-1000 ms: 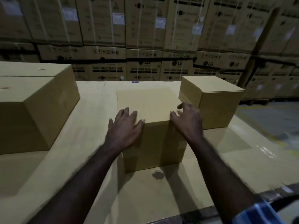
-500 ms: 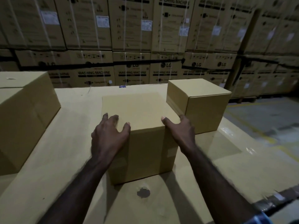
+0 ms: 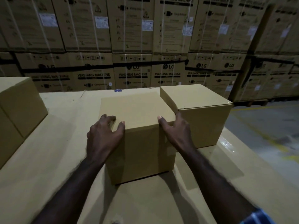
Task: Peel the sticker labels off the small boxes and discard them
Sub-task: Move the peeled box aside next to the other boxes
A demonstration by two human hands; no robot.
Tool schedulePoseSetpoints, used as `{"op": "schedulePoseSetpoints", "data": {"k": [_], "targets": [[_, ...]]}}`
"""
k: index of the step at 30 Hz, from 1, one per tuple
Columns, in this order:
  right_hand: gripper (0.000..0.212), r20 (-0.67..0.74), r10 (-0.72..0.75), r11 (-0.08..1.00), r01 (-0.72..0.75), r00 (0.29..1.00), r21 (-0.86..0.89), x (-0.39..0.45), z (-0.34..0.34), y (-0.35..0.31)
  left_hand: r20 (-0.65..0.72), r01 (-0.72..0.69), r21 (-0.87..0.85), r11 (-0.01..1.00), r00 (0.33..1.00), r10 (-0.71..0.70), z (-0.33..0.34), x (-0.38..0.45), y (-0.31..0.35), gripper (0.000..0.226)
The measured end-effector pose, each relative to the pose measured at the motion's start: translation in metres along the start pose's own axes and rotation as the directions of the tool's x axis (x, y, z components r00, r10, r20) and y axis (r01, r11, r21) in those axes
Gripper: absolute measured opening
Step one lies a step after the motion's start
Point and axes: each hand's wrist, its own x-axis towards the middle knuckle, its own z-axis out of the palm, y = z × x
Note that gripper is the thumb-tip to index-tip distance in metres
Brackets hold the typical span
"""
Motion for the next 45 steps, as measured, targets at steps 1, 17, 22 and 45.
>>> {"op": "schedulePoseSetpoints", "data": {"k": [1, 17, 22, 45], "targets": [[0.085, 0.027, -0.026, 0.999, 0.027, 0.999, -0.039, 0.003, 0.000, 0.005, -0.005, -0.002, 0.008, 1.000, 1.000, 0.002, 0.004, 0.004, 0.002, 0.050], [0.070, 0.207, -0.444, 0.550, 0.448, 0.871, -0.705, 0.077, -0.014, 0.041, 0.023, -0.030, 0.102, 0.994, 0.999, 0.028, 0.057, 0.065, 0.028, 0.049], [0.077, 0.232, -0.426, 0.592, 0.463, 0.874, -0.659, 0.092, -0.008, 0.049, 0.044, -0.049, 0.142, 0.989, 0.998, 0.043, 0.066, 0.082, 0.019, 0.049], [0.078, 0.198, -0.419, 0.738, 0.460, 0.886, -0.493, 0.088, 0.001, 0.027, 0.207, -0.252, 0.319, 0.914, 0.959, 0.193, 0.061, 0.093, 0.022, 0.056]]}}
